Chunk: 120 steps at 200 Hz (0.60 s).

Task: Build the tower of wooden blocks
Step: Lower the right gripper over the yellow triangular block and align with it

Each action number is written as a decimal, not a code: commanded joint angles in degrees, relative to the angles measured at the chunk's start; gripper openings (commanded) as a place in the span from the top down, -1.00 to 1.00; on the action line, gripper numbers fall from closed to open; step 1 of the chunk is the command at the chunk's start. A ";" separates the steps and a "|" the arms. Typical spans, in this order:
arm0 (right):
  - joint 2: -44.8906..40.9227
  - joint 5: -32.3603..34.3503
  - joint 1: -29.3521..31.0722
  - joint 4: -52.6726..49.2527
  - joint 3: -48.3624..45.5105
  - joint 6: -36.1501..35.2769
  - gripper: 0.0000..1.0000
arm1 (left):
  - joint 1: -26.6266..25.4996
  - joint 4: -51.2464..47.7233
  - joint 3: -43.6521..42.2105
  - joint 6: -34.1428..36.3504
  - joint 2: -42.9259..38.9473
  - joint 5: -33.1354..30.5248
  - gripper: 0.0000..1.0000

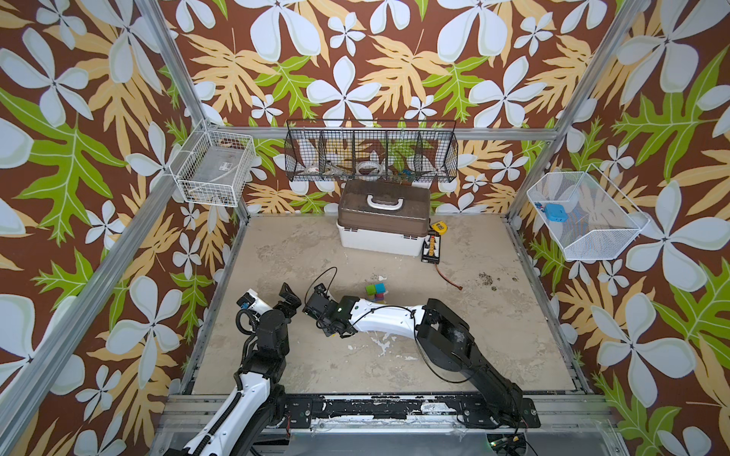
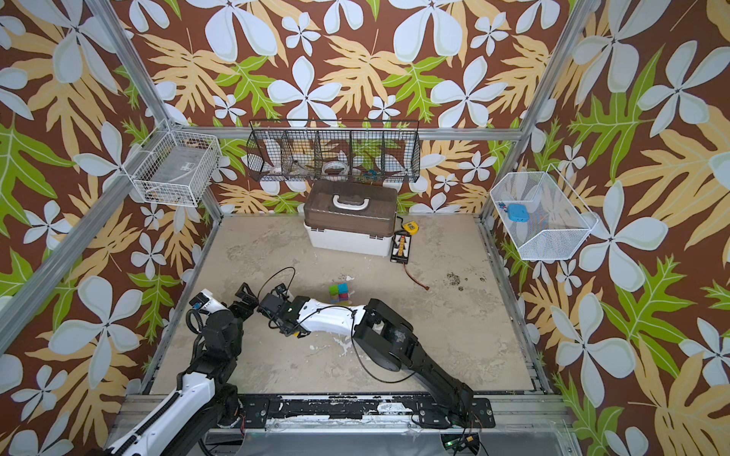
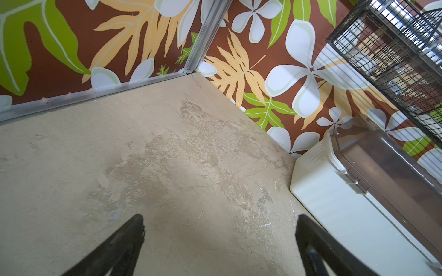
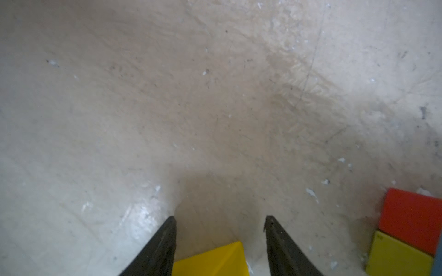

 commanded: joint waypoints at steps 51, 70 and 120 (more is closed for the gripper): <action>-9.07 2.13 2.43 2.14 -12.25 4.08 -0.15 | 0.13 2.05 -0.04 0.52 0.18 0.12 -1.00; -12.03 2.33 2.70 3.72 -16.97 5.00 -0.16 | 0.09 2.26 0.00 0.58 0.27 0.50 -1.00; -13.66 0.58 2.73 7.16 -20.61 3.04 -0.17 | 0.09 2.29 -0.14 0.57 0.18 0.89 -1.00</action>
